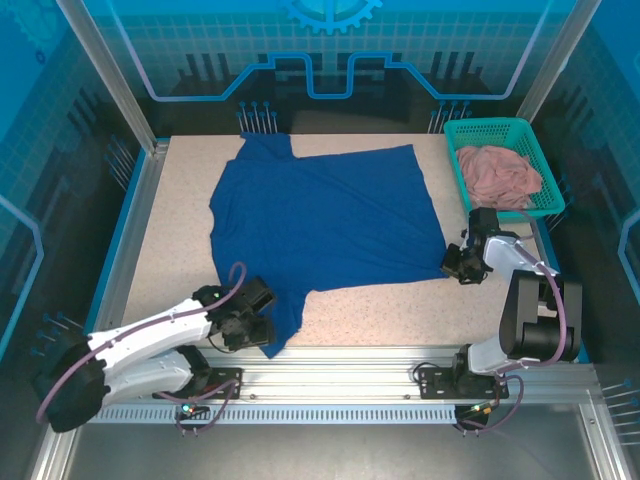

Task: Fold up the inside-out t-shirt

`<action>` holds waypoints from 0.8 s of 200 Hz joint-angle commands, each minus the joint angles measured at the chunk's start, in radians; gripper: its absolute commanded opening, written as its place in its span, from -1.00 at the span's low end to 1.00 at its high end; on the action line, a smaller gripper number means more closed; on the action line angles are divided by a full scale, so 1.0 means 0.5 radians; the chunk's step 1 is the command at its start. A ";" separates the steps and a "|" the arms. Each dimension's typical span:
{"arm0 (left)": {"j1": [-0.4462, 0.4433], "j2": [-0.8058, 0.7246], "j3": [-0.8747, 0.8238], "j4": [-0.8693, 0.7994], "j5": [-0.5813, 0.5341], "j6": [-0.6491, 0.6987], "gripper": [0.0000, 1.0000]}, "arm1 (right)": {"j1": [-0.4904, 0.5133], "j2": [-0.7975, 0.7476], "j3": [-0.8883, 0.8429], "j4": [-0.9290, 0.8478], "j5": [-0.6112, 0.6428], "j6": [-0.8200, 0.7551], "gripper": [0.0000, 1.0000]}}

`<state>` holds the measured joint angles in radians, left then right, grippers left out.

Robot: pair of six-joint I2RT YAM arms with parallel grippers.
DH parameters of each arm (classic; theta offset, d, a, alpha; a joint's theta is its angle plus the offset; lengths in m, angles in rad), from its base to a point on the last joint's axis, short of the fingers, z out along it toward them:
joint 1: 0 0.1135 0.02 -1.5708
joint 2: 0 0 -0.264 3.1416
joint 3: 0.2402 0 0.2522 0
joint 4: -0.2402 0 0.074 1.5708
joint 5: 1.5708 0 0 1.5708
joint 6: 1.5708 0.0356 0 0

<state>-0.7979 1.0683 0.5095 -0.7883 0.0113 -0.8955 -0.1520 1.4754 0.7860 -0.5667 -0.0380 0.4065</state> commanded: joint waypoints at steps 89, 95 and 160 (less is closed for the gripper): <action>-0.196 0.295 0.107 0.143 -0.019 -0.066 0.09 | -0.035 -0.035 -0.016 -0.011 -0.039 -0.036 -0.88; -0.199 0.307 0.107 0.157 -0.021 -0.066 0.09 | -0.036 -0.033 -0.011 -0.013 -0.042 -0.034 -0.88; -0.224 0.403 0.141 0.213 -0.071 -0.047 -0.26 | -0.036 -0.030 -0.013 -0.005 -0.059 -0.042 -0.88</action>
<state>-0.9020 1.2587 0.5545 -0.7345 0.0067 -0.9173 -0.1520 1.4754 0.7853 -0.5667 -0.0448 0.3992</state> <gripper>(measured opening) 0.403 0.064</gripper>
